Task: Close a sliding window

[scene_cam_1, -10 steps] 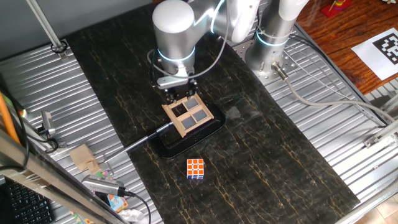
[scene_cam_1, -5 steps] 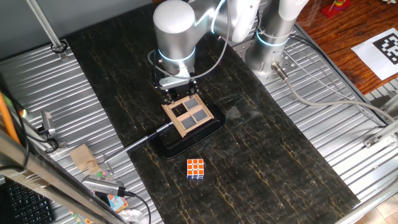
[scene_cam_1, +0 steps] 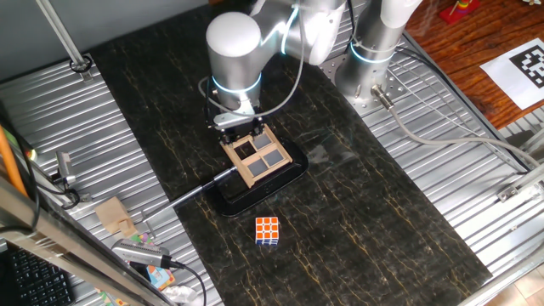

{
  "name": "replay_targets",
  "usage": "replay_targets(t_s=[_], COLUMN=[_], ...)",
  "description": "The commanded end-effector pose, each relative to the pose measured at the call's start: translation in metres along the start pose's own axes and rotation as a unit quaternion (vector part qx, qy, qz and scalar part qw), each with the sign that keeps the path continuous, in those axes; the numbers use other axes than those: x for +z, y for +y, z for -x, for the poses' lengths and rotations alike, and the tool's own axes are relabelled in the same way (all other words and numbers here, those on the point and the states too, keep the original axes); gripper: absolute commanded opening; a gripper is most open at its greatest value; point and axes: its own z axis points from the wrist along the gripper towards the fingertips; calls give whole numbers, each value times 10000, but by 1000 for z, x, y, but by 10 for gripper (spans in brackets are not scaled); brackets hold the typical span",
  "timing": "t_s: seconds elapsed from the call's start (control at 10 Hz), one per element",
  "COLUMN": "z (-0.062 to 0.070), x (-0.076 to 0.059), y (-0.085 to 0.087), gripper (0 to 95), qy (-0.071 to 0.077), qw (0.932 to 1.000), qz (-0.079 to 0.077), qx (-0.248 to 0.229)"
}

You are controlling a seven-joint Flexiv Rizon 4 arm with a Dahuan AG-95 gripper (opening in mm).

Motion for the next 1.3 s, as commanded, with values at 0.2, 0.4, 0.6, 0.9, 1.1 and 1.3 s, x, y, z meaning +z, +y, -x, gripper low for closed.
replay_targets(t_s=[0.2,0.4,0.6,0.9,1.1,1.3], z=[1,3,3,3,3,2], x=[3,7,9,10,15,17], y=[-2,-5,-5,-6,-6,-6], gripper=[760,760,760,760,760,760], qy=[19,20,44,63,46,47], qw=[10000,9999,9998,9997,9996,9994], qz=[-73,-118,-143,-161,-191,-210], qx=[-46,-83,-122,-148,-179,-254])
